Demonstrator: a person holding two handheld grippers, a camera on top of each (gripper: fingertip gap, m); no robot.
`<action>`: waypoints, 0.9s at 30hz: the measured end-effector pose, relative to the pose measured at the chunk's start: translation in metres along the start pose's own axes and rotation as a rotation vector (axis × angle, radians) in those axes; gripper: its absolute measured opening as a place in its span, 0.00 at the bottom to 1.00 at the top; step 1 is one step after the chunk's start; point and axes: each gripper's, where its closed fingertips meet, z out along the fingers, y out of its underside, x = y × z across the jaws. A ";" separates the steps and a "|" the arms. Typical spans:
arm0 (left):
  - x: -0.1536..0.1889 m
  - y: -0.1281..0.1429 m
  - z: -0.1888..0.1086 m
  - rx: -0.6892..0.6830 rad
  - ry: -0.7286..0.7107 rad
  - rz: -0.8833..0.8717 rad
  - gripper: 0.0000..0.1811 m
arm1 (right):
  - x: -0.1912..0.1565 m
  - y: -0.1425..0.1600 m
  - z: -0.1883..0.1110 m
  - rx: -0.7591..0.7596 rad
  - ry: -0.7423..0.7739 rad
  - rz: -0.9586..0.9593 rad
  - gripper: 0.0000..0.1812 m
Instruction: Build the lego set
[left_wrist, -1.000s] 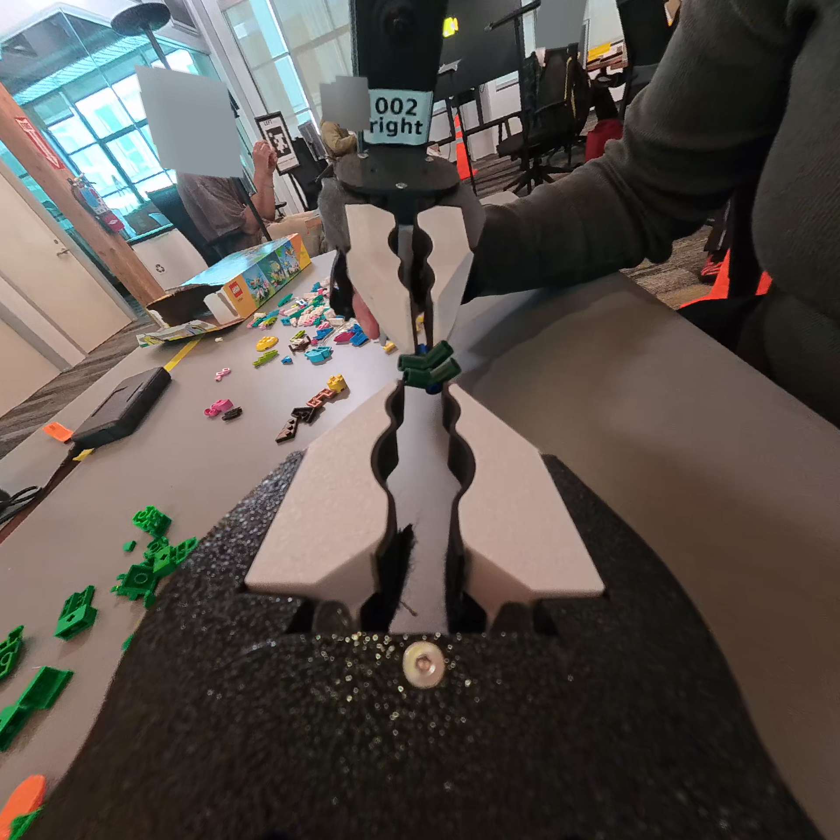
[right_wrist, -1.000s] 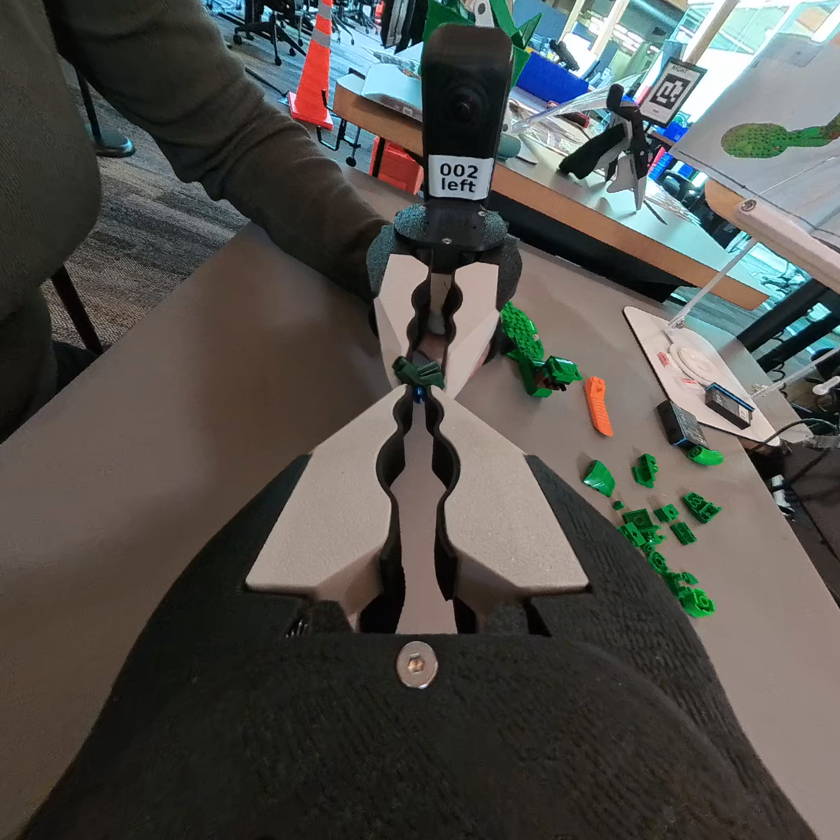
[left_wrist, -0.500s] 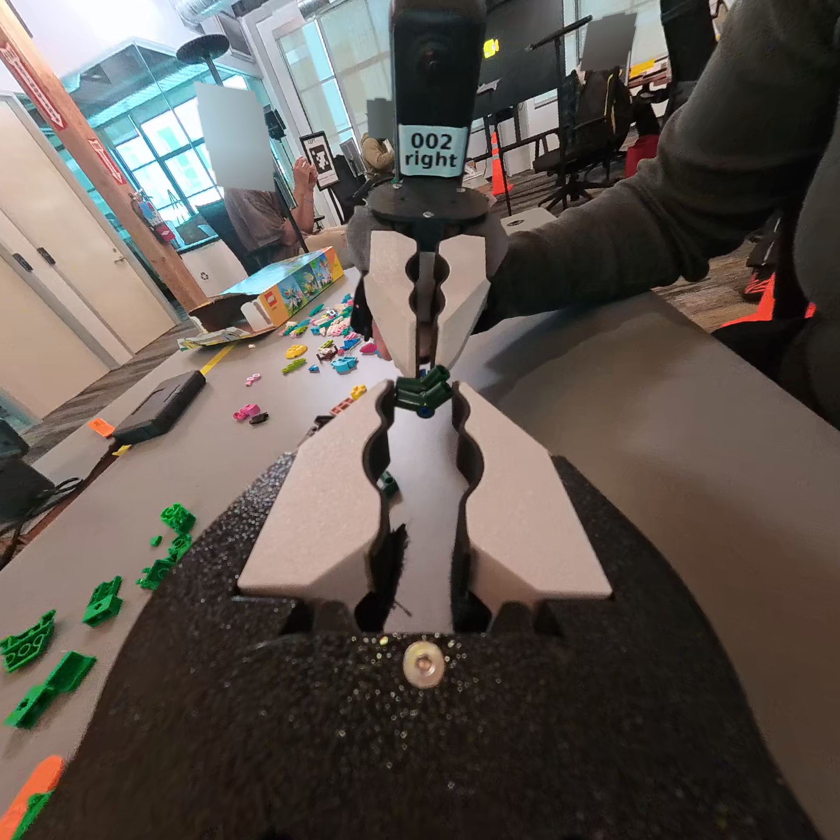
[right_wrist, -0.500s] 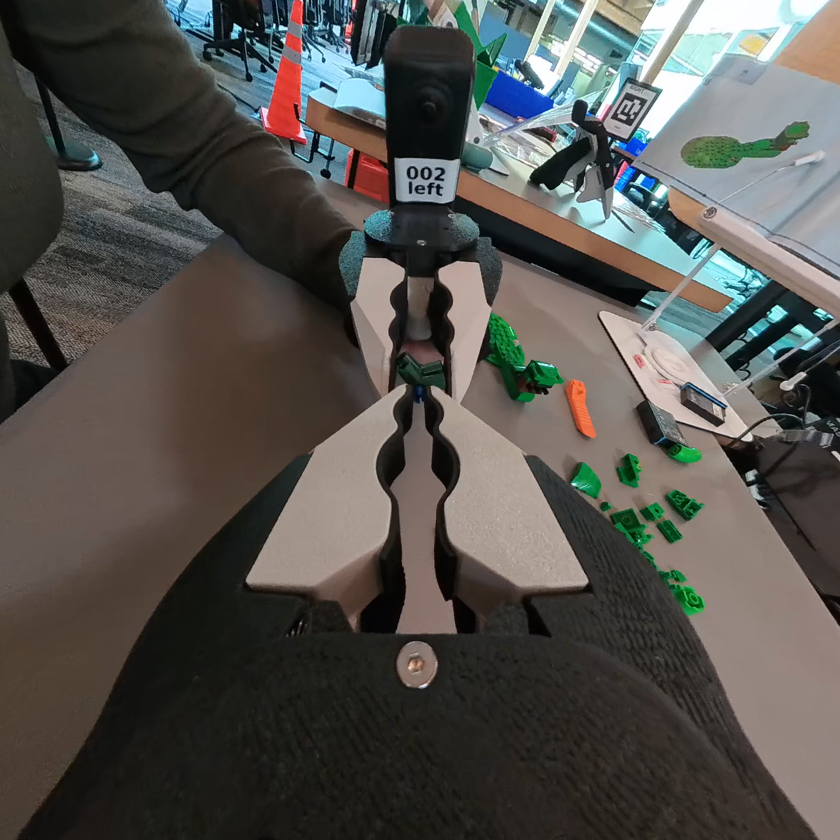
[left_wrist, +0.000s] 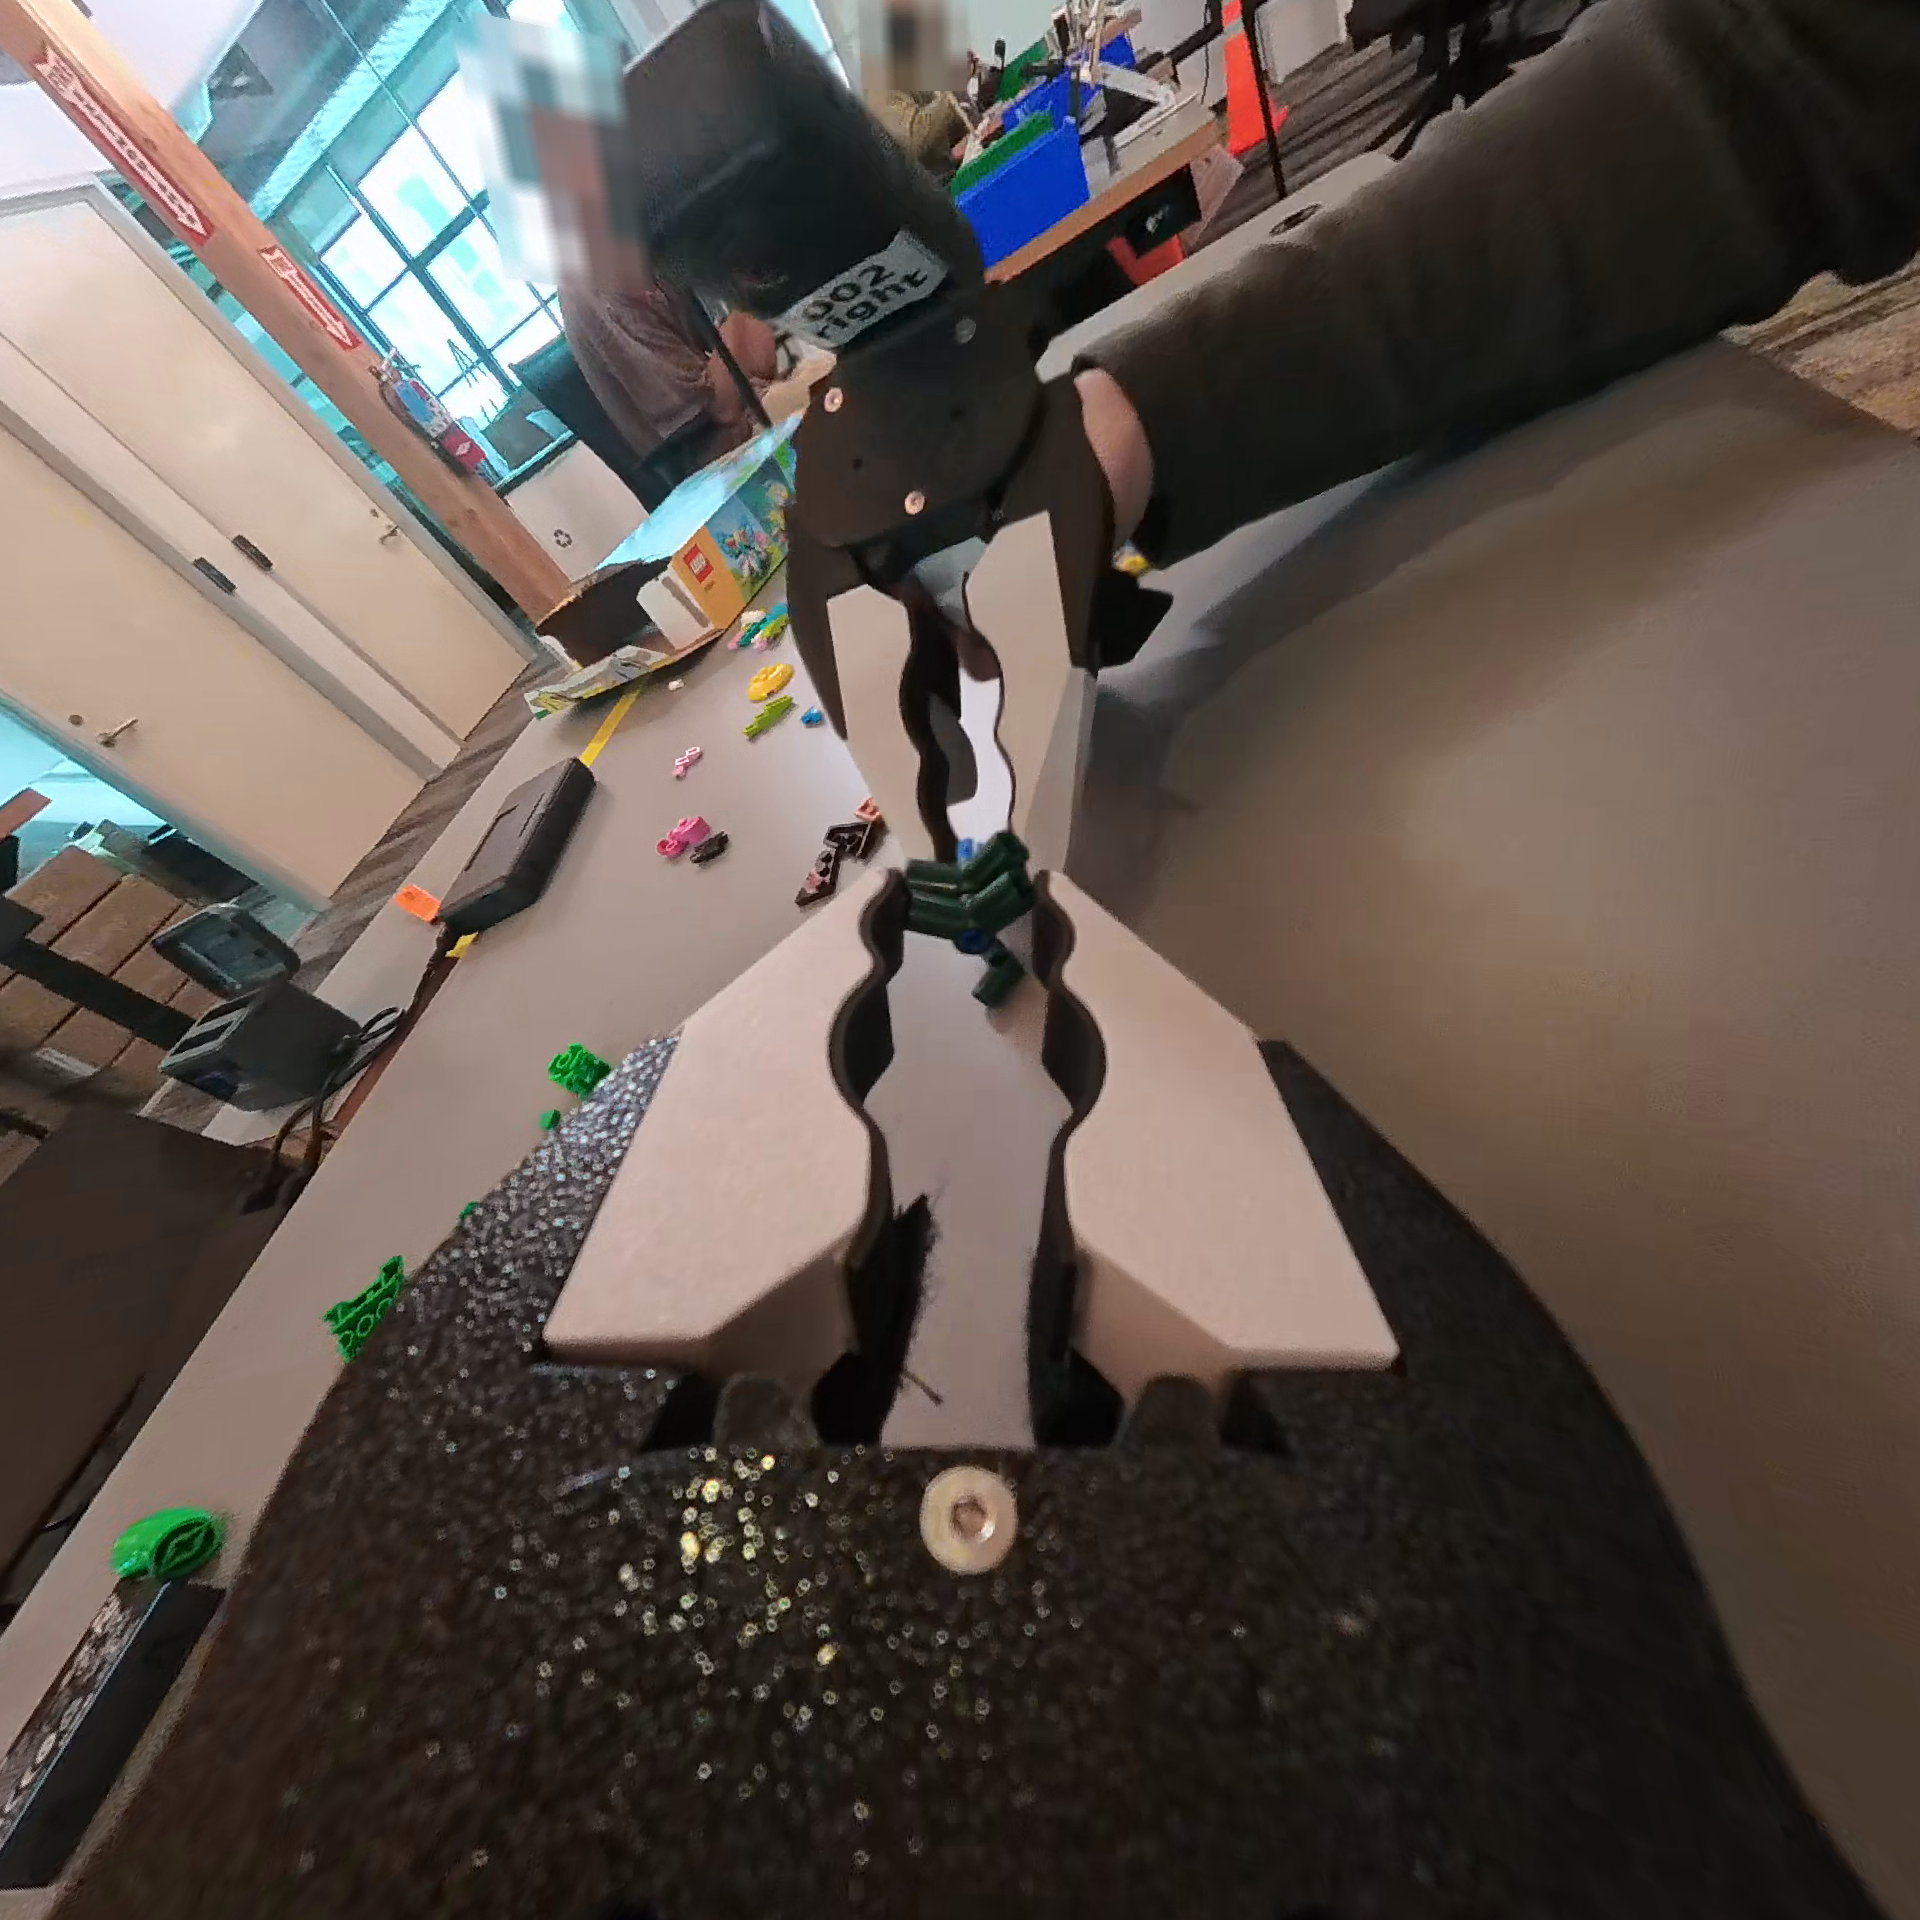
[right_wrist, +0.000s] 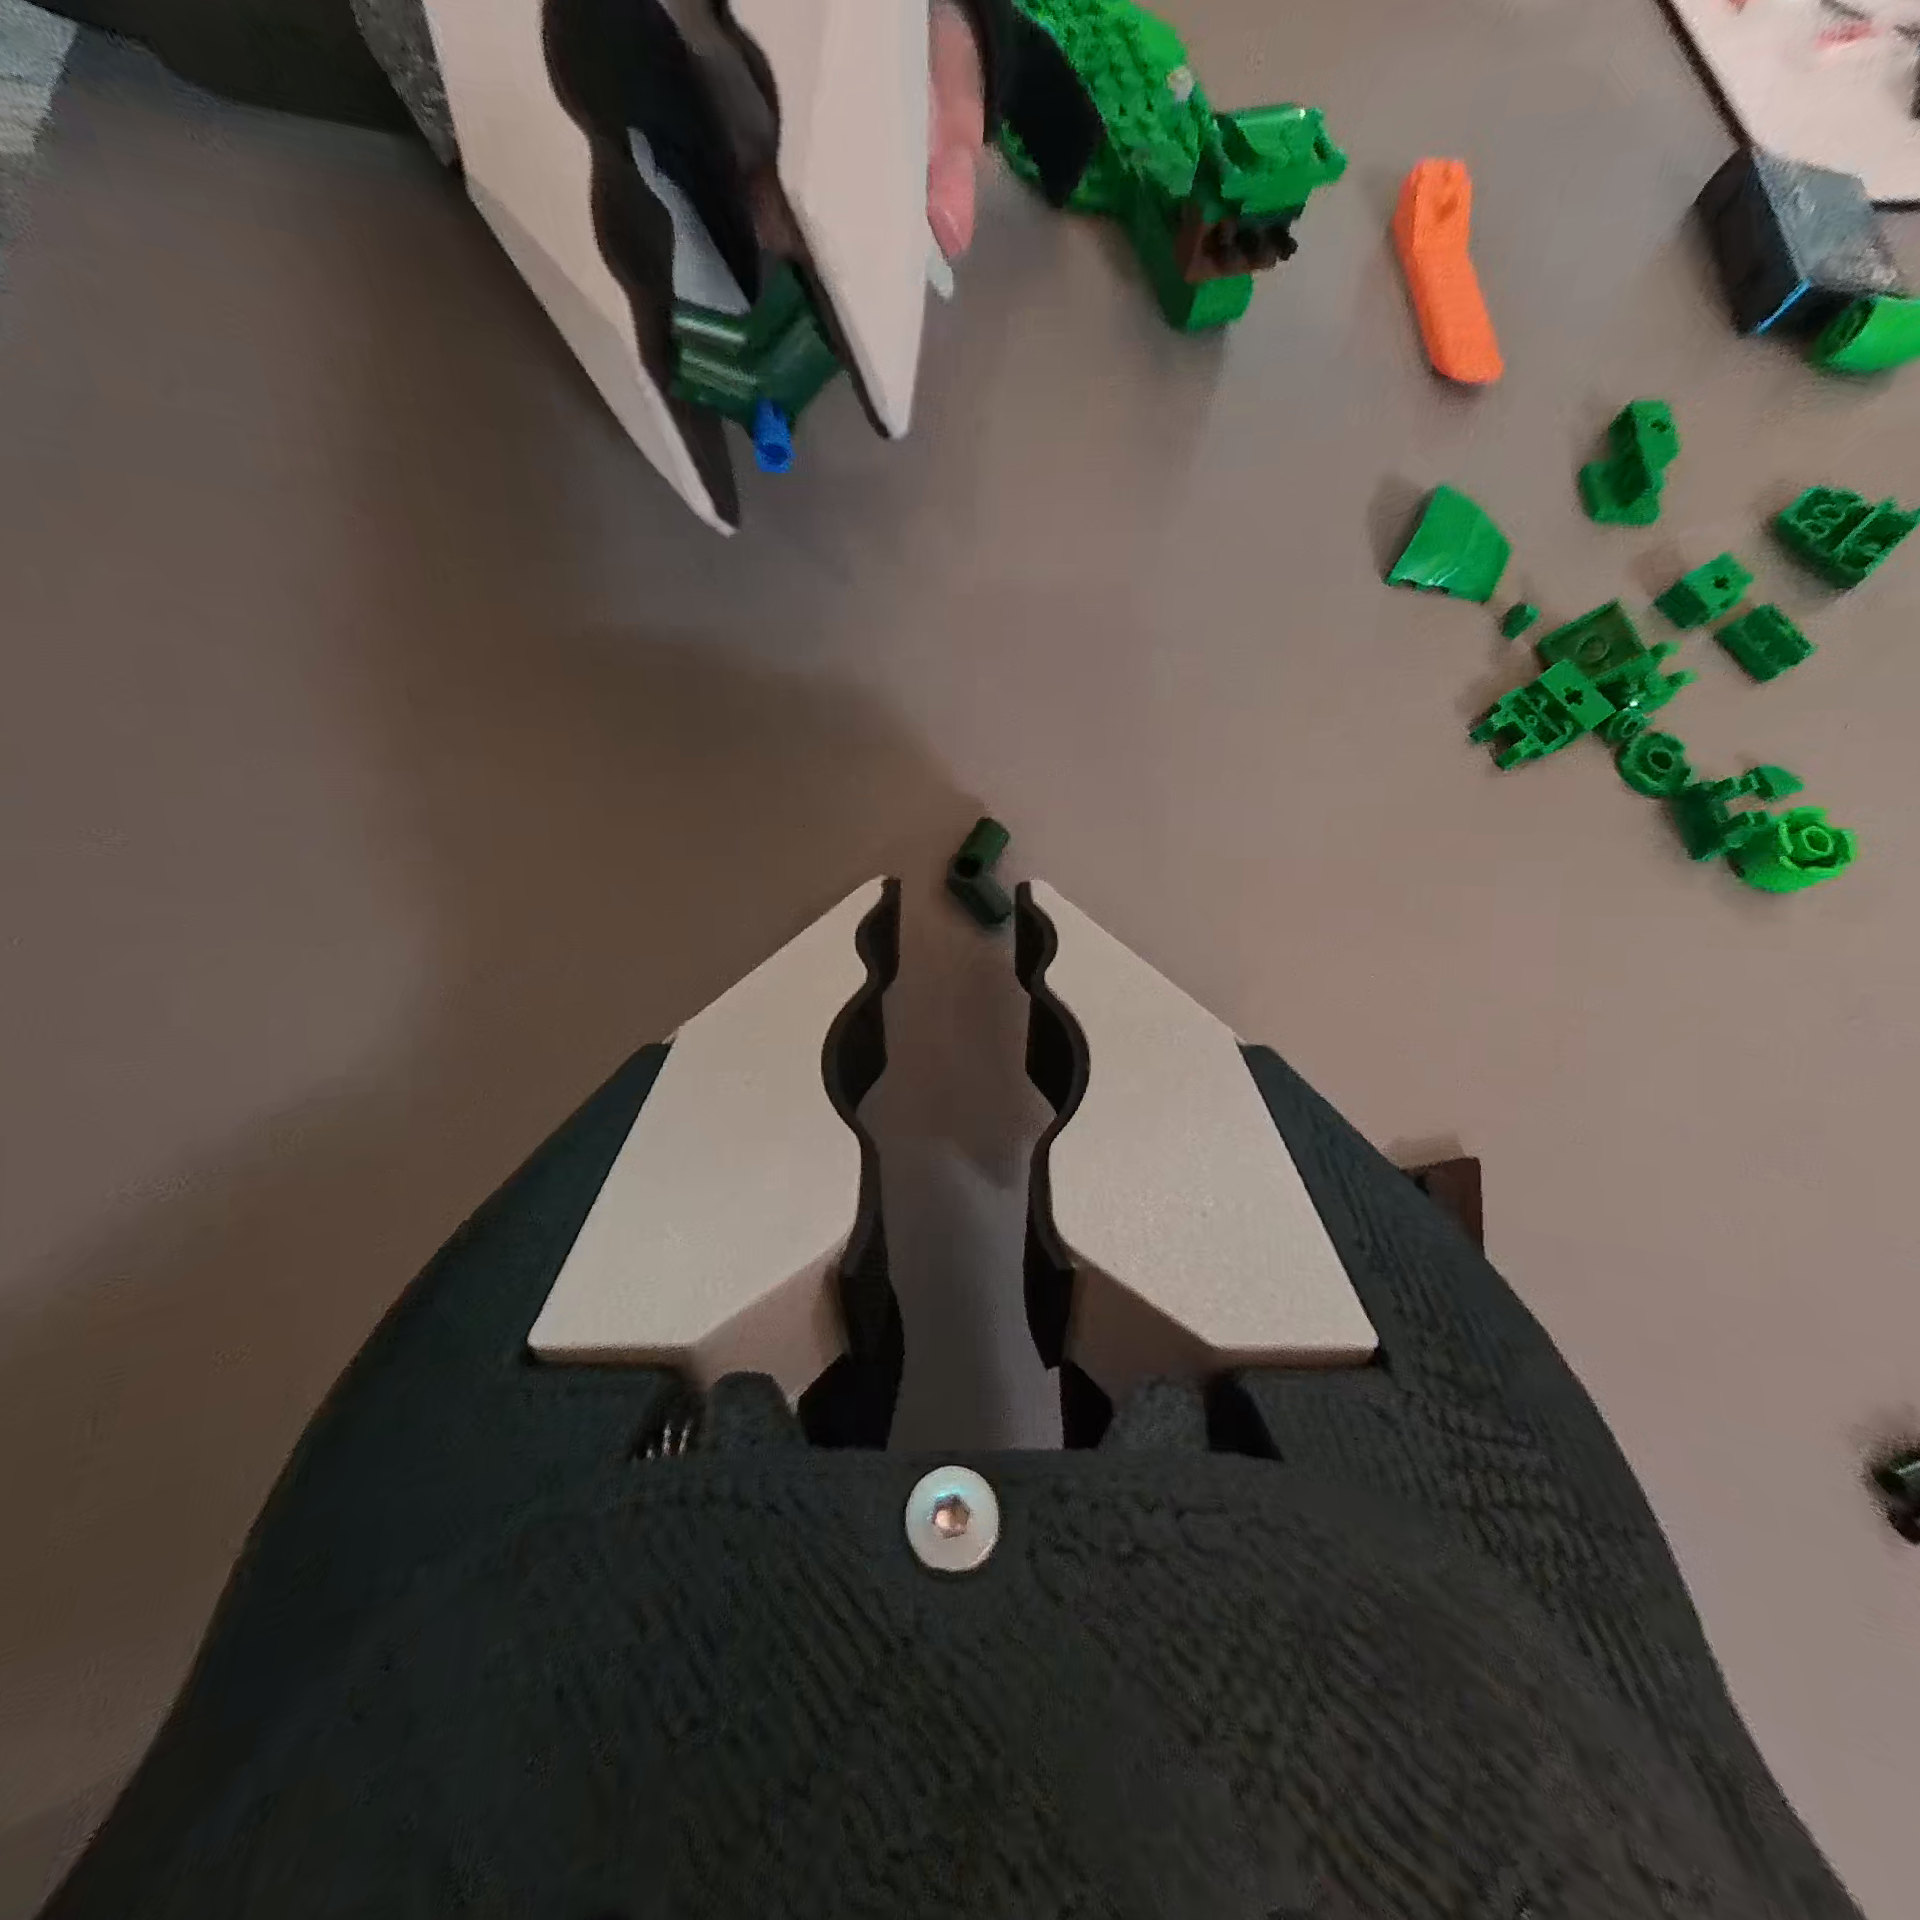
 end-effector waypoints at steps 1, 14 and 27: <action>0.000 0.000 -0.001 0.003 0.005 0.001 0.12 | 0.001 0.001 0.001 -0.011 -0.001 -0.007 0.11; -0.050 -0.026 -0.024 0.080 -0.373 0.049 0.12 | 0.006 -0.074 -0.015 0.481 -0.057 0.272 0.03; -0.038 -0.052 -0.025 0.221 -0.414 0.031 0.12 | -0.005 -0.126 -0.052 1.182 -0.540 0.796 0.03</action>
